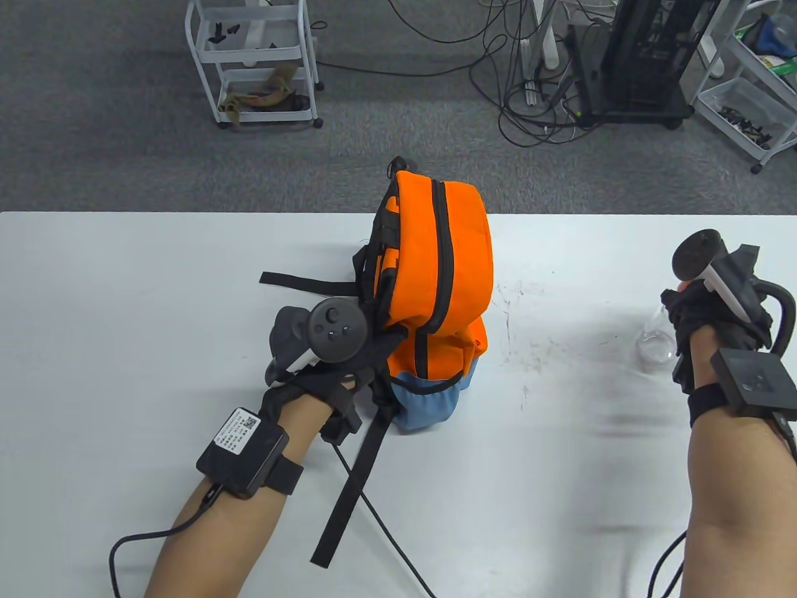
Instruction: Pack school bag
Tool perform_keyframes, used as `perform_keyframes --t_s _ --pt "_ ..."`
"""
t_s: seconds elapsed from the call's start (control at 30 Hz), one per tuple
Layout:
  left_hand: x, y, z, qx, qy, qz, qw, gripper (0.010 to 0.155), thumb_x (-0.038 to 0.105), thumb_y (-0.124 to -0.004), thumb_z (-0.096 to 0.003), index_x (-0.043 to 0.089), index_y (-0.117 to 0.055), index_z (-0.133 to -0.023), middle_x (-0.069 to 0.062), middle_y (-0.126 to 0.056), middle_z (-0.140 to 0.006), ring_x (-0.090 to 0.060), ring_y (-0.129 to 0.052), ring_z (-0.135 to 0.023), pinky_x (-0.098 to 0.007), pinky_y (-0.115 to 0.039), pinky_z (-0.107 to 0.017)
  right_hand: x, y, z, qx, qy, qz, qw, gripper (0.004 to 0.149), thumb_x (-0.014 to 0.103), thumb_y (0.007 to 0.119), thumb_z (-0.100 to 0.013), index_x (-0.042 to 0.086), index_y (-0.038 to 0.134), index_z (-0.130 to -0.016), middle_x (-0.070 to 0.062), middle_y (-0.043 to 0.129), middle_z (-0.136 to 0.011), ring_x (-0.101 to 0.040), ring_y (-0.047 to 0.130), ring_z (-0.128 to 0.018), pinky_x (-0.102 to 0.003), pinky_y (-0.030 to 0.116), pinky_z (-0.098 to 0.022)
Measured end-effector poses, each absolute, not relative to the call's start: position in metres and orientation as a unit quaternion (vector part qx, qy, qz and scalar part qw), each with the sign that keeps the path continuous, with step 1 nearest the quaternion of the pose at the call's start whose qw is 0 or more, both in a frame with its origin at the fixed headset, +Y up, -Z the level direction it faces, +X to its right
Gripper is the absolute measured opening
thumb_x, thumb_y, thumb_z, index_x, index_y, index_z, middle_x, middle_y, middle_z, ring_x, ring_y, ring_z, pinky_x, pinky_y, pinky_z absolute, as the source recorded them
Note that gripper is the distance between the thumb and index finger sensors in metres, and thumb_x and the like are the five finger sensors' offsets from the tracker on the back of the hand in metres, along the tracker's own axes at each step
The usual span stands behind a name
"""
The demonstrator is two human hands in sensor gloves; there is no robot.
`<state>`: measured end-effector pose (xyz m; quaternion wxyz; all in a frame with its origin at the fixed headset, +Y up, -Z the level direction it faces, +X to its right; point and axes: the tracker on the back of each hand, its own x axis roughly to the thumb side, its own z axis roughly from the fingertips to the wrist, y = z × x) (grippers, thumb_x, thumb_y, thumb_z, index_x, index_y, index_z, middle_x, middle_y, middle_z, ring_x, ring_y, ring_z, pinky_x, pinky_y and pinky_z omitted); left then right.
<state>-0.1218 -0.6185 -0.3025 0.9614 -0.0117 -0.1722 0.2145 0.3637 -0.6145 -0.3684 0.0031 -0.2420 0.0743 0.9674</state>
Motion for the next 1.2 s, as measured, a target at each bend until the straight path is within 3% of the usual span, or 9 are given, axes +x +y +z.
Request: perform_keyframes --t_s 0.07,0.2,0.4,0.53,0.67,0.9,1.03,1.07,1.2 --pt "-0.123 -0.621 -0.302 -0.015 -0.171 0.214 0.962 0.071 0.053 -0.077 -0.0605 -0.002 -0.078 -0.106 -0.026 -0.101 -0.096 -0.048 -0.105 -0.078 -0.074 -0.077 -0.061 0.364 -0.614 -0.369 -0.238 0.072 0.969 -0.004 0.093 0.046 0.081 -0.051 -0.002 0.035 -0.117 -0.039 0.046 -0.117 -0.067 0.077 -0.092 -0.072 0.086 -0.055" --pt "-0.126 -0.63 -0.302 -0.029 -0.169 0.207 0.963 0.072 0.054 -0.078 -0.0599 -0.001 -0.078 -0.106 -0.027 -0.1 -0.097 -0.048 -0.104 -0.078 -0.074 -0.077 -0.062 0.363 -0.612 -0.37 -0.242 0.078 0.967 -0.024 0.097 0.052 0.085 -0.048 -0.001 0.039 -0.115 -0.036 0.056 -0.114 -0.059 0.091 -0.079 -0.067 0.089 -0.054" --pt "-0.128 -0.642 -0.3 -0.049 -0.168 0.19 0.966 0.077 0.058 -0.08 -0.0583 0.001 -0.075 -0.11 -0.027 -0.095 -0.103 -0.05 -0.101 -0.083 -0.074 -0.076 -0.063 0.365 -0.617 -0.366 -0.229 0.074 0.971 0.013 0.099 0.049 0.088 -0.048 -0.002 0.034 -0.115 -0.035 0.049 -0.117 -0.062 0.088 -0.08 -0.064 0.09 -0.05" --pt "-0.13 -0.647 -0.298 -0.058 -0.169 0.181 0.967 0.079 0.059 -0.082 -0.0573 0.002 -0.074 -0.11 -0.027 -0.095 -0.103 -0.05 -0.101 -0.083 -0.074 -0.076 -0.063 0.365 -0.617 -0.361 -0.197 0.01 0.98 0.029 0.096 0.045 0.092 -0.046 -0.005 0.045 -0.111 -0.037 0.062 -0.111 -0.064 0.092 -0.071 -0.062 0.095 -0.044" --pt "-0.13 -0.648 -0.297 -0.064 -0.171 0.177 0.967 0.079 0.059 -0.082 -0.0574 0.002 -0.073 -0.111 -0.026 -0.094 -0.104 -0.05 -0.1 -0.084 -0.074 -0.075 -0.063 0.35 -0.612 -0.353 -0.161 0.002 0.987 0.0 0.096 0.047 0.096 -0.043 -0.004 0.05 -0.11 -0.035 0.066 -0.11 -0.063 0.094 -0.07 -0.059 0.097 -0.043" --pt "-0.127 -0.648 -0.294 -0.062 -0.177 0.168 0.968 0.079 0.058 -0.082 -0.0575 0.001 -0.072 -0.111 -0.026 -0.094 -0.104 -0.05 -0.1 -0.084 -0.074 -0.075 -0.063 0.305 -0.565 -0.321 -0.076 -0.053 0.996 0.002 0.095 0.049 0.096 -0.043 -0.004 0.055 -0.11 -0.036 0.069 -0.108 -0.062 0.095 -0.067 -0.058 0.096 -0.041" --pt "-0.127 -0.648 -0.294 -0.063 -0.176 0.17 0.967 0.078 0.058 -0.081 -0.0579 0.001 -0.072 -0.111 -0.027 -0.094 -0.104 -0.05 -0.1 -0.084 -0.074 -0.075 -0.063 0.269 -0.532 -0.29 0.007 -0.096 0.995 0.031 0.095 0.049 0.099 -0.041 -0.004 0.061 -0.109 -0.037 0.073 -0.106 -0.062 0.097 -0.064 -0.058 0.097 -0.038" --pt "-0.127 -0.648 -0.293 -0.061 -0.177 0.172 0.967 0.078 0.057 -0.081 -0.0581 0.001 -0.072 -0.111 -0.026 -0.094 -0.104 -0.05 -0.1 -0.084 -0.074 -0.075 -0.063 0.257 -0.522 -0.281 0.031 -0.099 0.994 0.039 0.109 0.087 0.077 -0.052 -0.005 0.061 -0.109 -0.037 0.073 -0.106 -0.063 0.097 -0.064 -0.058 0.097 -0.038" --pt "-0.127 -0.649 -0.293 -0.06 -0.178 0.173 0.967 0.077 0.057 -0.081 -0.0581 0.001 -0.073 -0.111 -0.026 -0.095 -0.103 -0.049 -0.101 -0.083 -0.074 -0.076 -0.063 0.217 -0.492 -0.254 0.113 -0.096 0.987 0.059 0.109 0.088 0.077 -0.052 -0.003 0.061 -0.11 -0.037 0.072 -0.107 -0.063 0.096 -0.066 -0.059 0.096 -0.04"
